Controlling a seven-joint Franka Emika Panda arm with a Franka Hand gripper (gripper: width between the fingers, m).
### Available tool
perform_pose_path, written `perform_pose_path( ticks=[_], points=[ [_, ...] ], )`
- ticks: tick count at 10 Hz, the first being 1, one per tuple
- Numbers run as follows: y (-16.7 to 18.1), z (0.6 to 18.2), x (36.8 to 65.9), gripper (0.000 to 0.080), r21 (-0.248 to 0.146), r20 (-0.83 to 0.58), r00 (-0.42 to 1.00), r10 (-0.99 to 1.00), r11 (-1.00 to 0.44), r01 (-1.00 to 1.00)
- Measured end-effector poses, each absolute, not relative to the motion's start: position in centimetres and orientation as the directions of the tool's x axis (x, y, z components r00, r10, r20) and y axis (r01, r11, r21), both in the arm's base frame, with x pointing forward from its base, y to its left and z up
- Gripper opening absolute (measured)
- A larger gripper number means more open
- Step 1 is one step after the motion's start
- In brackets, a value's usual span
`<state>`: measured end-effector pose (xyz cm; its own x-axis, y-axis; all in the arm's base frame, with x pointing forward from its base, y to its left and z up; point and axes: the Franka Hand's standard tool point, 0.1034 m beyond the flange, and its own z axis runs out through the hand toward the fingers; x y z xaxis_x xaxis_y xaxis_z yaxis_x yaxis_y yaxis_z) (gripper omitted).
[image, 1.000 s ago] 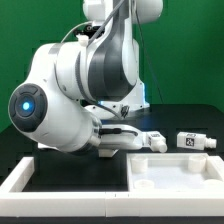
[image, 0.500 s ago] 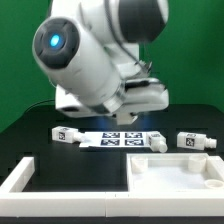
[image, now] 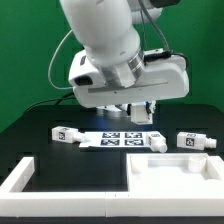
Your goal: Assemble one leg
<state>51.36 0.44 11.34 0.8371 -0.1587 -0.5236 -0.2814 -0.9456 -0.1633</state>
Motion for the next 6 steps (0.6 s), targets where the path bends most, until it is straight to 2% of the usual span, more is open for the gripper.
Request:
perform_pose_path(
  ticks=[1,3,4,6],
  points=[
    [1.5,11.9,52.5,0.0286,-0.145,-0.452,0.883,-0.125,-0.967,-0.211],
    [3.9,14.4,56.3,0.0286,-0.12,-0.207,0.978,-0.034,-0.991,-0.06],
    [5.0,14.8,57.1,0.0286,-0.117,-0.141,0.989,-0.036,-0.992,-0.052],
    [4.9,14.6,57.4,0.0287,-0.111,-0.025,0.997,-0.073,-0.991,-0.075]
  ],
)
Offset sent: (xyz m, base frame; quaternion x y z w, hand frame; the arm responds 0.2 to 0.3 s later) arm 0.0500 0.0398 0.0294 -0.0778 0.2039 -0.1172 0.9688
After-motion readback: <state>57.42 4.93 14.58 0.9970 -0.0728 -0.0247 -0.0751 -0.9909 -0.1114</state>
